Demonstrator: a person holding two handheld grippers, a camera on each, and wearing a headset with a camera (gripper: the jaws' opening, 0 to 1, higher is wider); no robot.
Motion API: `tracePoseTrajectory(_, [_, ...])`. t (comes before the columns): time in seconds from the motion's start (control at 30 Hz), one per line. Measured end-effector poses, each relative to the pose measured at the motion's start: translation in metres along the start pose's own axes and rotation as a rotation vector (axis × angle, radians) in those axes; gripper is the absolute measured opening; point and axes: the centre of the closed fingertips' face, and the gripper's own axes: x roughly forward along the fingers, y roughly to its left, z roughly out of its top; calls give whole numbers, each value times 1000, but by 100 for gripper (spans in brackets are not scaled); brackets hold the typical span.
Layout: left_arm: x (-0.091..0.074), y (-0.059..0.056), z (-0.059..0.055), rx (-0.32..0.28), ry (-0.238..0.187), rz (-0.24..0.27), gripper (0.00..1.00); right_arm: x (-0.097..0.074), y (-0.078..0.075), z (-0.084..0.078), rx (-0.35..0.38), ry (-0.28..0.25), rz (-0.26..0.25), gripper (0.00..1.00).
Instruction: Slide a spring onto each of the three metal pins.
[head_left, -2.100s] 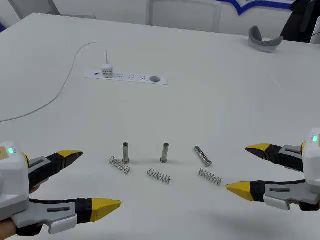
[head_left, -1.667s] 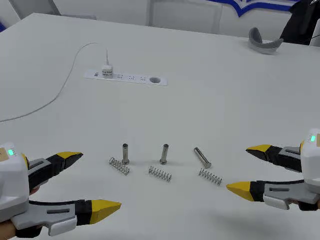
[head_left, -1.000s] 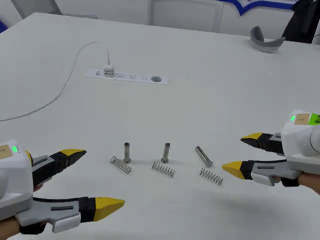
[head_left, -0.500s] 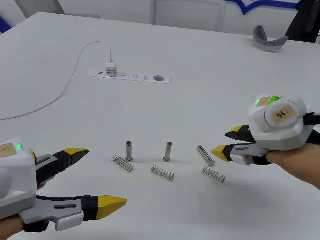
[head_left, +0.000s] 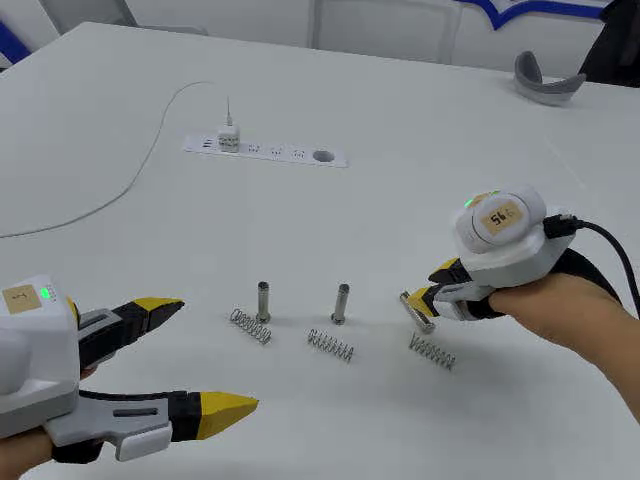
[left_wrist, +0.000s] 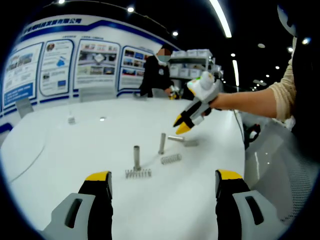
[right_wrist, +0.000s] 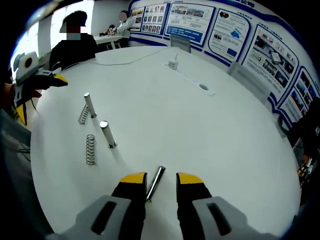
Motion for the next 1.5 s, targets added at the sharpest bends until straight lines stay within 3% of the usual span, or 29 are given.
tracePoseTrajectory(0.33, [0, 0, -3, -11, 3, 1, 86, 19, 2, -3, 41, 40, 13, 22])
tracePoseTrajectory(0.77, [-1, 0, -5, -20, 7, 6, 85, 29, 2, -8, 87, 82, 24, 16])
tracePoseTrajectory(1.0, [-1, 0, -6, -27, 8, 8, 85, 31, 2, -10, 131, 91, 39, 15])
tracePoseTrajectory(1.5, [-1, -1, -8, -33, 11, 9, 84, 31, 2, -11, 146, 126, 74, 12])
